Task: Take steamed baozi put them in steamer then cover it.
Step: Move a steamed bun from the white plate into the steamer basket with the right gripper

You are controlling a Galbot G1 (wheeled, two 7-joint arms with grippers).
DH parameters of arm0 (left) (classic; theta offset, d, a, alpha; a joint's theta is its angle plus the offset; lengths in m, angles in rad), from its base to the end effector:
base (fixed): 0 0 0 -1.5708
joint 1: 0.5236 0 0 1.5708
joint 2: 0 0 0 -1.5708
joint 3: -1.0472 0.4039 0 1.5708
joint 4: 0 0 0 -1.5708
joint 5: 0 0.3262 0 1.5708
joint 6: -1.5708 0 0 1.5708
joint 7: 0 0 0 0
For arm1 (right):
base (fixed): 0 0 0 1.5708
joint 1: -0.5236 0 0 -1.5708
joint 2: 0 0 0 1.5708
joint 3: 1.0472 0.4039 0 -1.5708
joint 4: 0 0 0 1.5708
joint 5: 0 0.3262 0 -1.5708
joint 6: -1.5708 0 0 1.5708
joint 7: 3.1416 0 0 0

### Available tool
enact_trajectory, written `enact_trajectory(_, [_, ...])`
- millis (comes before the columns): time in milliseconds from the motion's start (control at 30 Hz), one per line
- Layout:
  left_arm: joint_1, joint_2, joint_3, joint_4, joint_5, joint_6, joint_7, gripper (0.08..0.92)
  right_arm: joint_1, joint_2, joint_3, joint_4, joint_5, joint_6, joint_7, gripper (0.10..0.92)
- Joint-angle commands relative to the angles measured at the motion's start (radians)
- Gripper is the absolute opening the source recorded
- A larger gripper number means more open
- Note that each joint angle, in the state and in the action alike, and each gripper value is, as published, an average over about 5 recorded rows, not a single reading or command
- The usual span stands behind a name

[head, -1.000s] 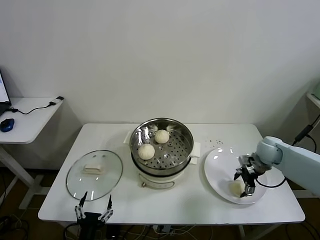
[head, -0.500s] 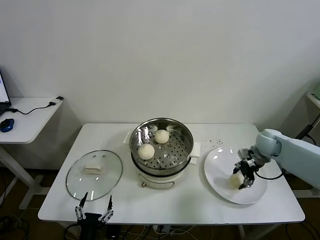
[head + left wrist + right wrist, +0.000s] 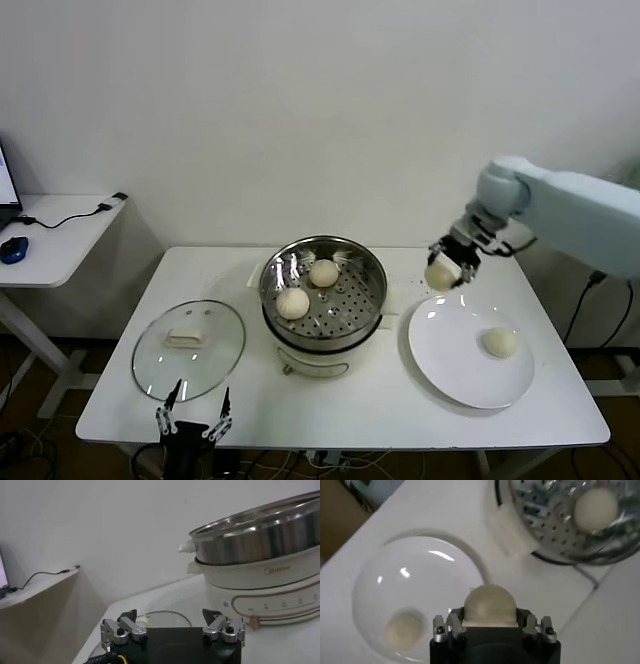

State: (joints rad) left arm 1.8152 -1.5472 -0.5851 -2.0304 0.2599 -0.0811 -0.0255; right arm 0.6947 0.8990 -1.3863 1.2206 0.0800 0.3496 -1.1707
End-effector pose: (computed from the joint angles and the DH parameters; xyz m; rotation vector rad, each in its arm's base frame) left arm 0.0302 0.0241 -0.3888 0.0134 -2.8796 -0.4588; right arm 0.5924 -0.0949 -0.0011 1.7473 -0.8366 1.9943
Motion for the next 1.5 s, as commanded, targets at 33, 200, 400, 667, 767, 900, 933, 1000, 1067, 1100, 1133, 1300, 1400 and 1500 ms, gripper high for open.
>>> enact_trajectory(33, [0.007,0.005,-0.003,0.0,-0.007,0.003,0.0,0.823,0.132,0.287,-0.033,-0.006,-0.081,0.258,0.006,0.67])
enact_trajectory(200, [0.009,0.01,-0.011,0.0,-0.018,0.006,0.0,0.823,0.016,0.365,0.015,0.013,-0.171,0.284,0.013,0.67])
enact_trajectory(400, [0.002,0.011,-0.015,-0.002,-0.022,0.013,0.0,0.823,-0.106,0.422,0.034,0.018,-0.258,0.314,0.019,0.67])
enact_trajectory(667, [0.0,0.011,-0.016,0.001,-0.044,0.017,0.001,0.823,-0.173,0.439,0.024,0.041,-0.274,0.333,0.023,0.67])
enact_trajectory(767, [0.001,0.013,-0.017,0.001,-0.062,0.017,0.003,0.823,-0.185,0.437,0.019,0.045,-0.275,0.334,0.022,0.67])
enact_trajectory(900, [0.002,0.013,-0.019,0.004,-0.069,0.016,0.003,0.823,-0.191,0.435,0.015,0.045,-0.273,0.333,0.022,0.67])
enact_trajectory(933, [0.003,0.012,-0.019,0.005,-0.069,0.015,0.003,0.823,-0.192,0.434,0.015,0.046,-0.271,0.333,0.022,0.67])
enact_trajectory(1000, [0.005,0.012,-0.019,0.007,-0.07,0.014,0.003,0.823,-0.193,0.434,0.015,0.046,-0.267,0.332,0.023,0.67])
enact_trajectory(1067, [0.005,0.012,-0.02,0.009,-0.07,0.014,0.003,0.823,-0.194,0.433,0.016,0.045,-0.265,0.332,0.023,0.67])
enact_trajectory(1100, [0.005,0.013,-0.021,0.01,-0.07,0.014,0.003,0.823,-0.194,0.433,0.016,0.044,-0.264,0.331,0.024,0.671])
enact_trajectory(1133, [0.004,0.013,-0.021,0.01,-0.07,0.014,0.003,0.823,-0.194,0.433,0.016,0.043,-0.263,0.331,0.026,0.672])
enact_trajectory(1300, [-0.003,0.014,-0.02,0.01,-0.069,0.018,0.003,0.823,-0.187,0.428,0.018,0.042,-0.256,0.332,0.018,0.726])
enact_trajectory(1400, [-0.007,0.012,-0.017,0.011,-0.066,0.02,0.002,0.823,-0.182,0.42,0.026,0.043,-0.255,0.338,0.009,0.794])
enact_trajectory(1500, [-0.008,0.011,-0.014,0.013,-0.064,0.021,0.002,0.823,-0.173,0.409,0.042,0.038,-0.263,0.354,0.004,0.819])
